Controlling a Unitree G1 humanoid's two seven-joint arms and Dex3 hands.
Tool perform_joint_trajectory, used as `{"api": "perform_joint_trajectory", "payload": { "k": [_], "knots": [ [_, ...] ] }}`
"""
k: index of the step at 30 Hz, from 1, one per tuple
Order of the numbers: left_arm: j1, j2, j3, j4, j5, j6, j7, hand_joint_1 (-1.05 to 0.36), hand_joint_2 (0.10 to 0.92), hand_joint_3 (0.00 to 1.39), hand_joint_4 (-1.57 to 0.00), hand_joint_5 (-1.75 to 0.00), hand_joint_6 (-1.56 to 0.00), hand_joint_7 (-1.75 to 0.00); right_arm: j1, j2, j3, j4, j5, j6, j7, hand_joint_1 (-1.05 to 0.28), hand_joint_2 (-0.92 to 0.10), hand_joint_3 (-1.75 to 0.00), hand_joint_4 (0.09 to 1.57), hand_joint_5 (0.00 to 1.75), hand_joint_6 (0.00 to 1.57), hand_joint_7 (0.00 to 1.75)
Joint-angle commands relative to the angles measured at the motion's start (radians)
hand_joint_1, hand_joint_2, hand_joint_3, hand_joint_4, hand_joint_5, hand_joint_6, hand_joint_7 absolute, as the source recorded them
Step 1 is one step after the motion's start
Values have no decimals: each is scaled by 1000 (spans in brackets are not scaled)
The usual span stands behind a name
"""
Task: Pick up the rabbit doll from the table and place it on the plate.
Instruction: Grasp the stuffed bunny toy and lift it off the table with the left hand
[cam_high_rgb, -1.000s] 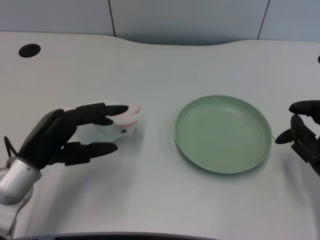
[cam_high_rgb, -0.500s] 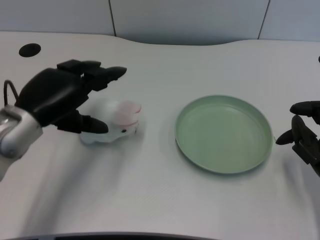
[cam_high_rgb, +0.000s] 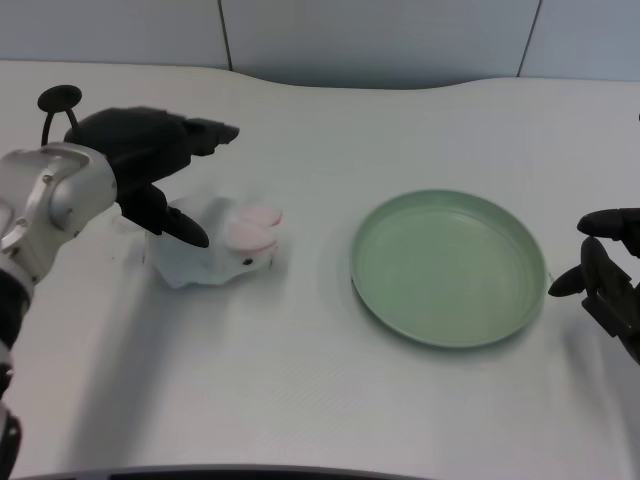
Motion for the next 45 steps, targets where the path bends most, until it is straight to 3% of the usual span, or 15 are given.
{"api": "perform_joint_trajectory", "payload": {
  "k": [1, 6, 8, 13, 18, 21, 24, 26, 33, 36, 37, 40, 41, 42, 45],
  "knots": [
    [-52, -47, -40, 118, 12, 35, 9, -948, 921, 115, 1, -25, -40, -3, 29, -7, -1, -32, 8, 5, 0, -240, -921, -705, 429, 1746, 71, 1708],
    [-80, -66, -66, 183, 2, 39, 23, -949, 921, 107, 0, -12, -36, -3, 36, -10, 3, -39, 9, 4, 0, -244, -921, -701, 426, 1746, 66, 1713],
    [-98, -114, -93, 239, 13, 79, -7, -951, 920, 87, 1, -5, -39, -5, 54, -8, 3, -63, 16, 12, 3, -254, -921, -694, 444, 1746, 66, 1721],
    [-122, -181, -138, 314, 27, 144, -19, -964, 921, 53, -1, 0, -36, -2, 83, -7, 6, -100, 14, 21, -4, -248, -921, -688, 431, 1746, 61, 1722],
    [-130, -216, -154, 352, 20, 189, -19, -900, 897, 18, 1, 1, -45, -7, 106, 1, 0, -150, 49, 66, -1, -253, -921, -684, 412, 1746, 64, 1717],
    [-123, -230, -159, 364, 20, 210, -1, -860, 883, 7, 1, 1, -62, -14, 122, -12, 12, -173, 28, 76, -7, -267, -921, -688, 415, 1746, 61, 1717],
    [-111, -239, -214, 373, 71, 219, 35, -845, 886, 7, 1, 1, -52, -7, 143, -6, 2, -209, 61, 101, 3, -272, -921, -677, 424, 1746, 69, 1719],
    [-104, -246, -238, 380, 89, 229, 56, -816, 881, 3, 1, 1, -54, -7, 153, -8, 2, -226, 71, 110, 9, -274, -921, -684, 413, 1746, 67, 1720],
    [-86, -260, -296, 395, 131, 248, 148, -766, 832, 0, -32, -16, -81, -17, 171, -23, 7, -241, 53, 99, 18, -276, -921, -707, 403, 1746, 63, 1716],
    [-70, -257, -308, 395, 140, 244, 230, -654, 802, 0, -146, -73, -161, -44, 179, -24, 7, -255, 51, 105, 16, -280, -921, -707, 391, 1746, 58, 1708],
    [-60, -252, -314, 392, 147, 234, 289, -608, 790, 0, -205, -104, -218, -66, 182, -22, 7, -267, 53, 117, 8, -279, -921, -707, 390, 1746, 57, 1707],
    [-37, -233, -318, 388, 153, 188, 428, -409, 752, 0, -403, -275, -498, -92, 188, -17, 6, -285, 51, 136, -8, -275, -921, -705, 386, 1746, 58, 1707],
    [-33, -228, -315, 389, 150, 174, 453, -290, 826, 3, -373, -652, -575, -284, 188, -18, 7, -287, 47, 135, -12, -278, -921, -696, 390, 1746, 64, 1704],
    [-31, -225, -313, 391, 149, 165, 469, -241, 859, 2, -304, -910, -490, -587, 189, -18, 8, -288, 45, 135, -15, -279, -921, -692, 392, 1746, 67, 1702],
    [-24, -211, -318, 392, 156, 127, 552, -227, 910, 88, -331, -1477, -366, -1245, 187, -15, 2, -283, 78, 137, 13, -278, -921, -706, 381, 1746, 61, 1700]
  ]
}}
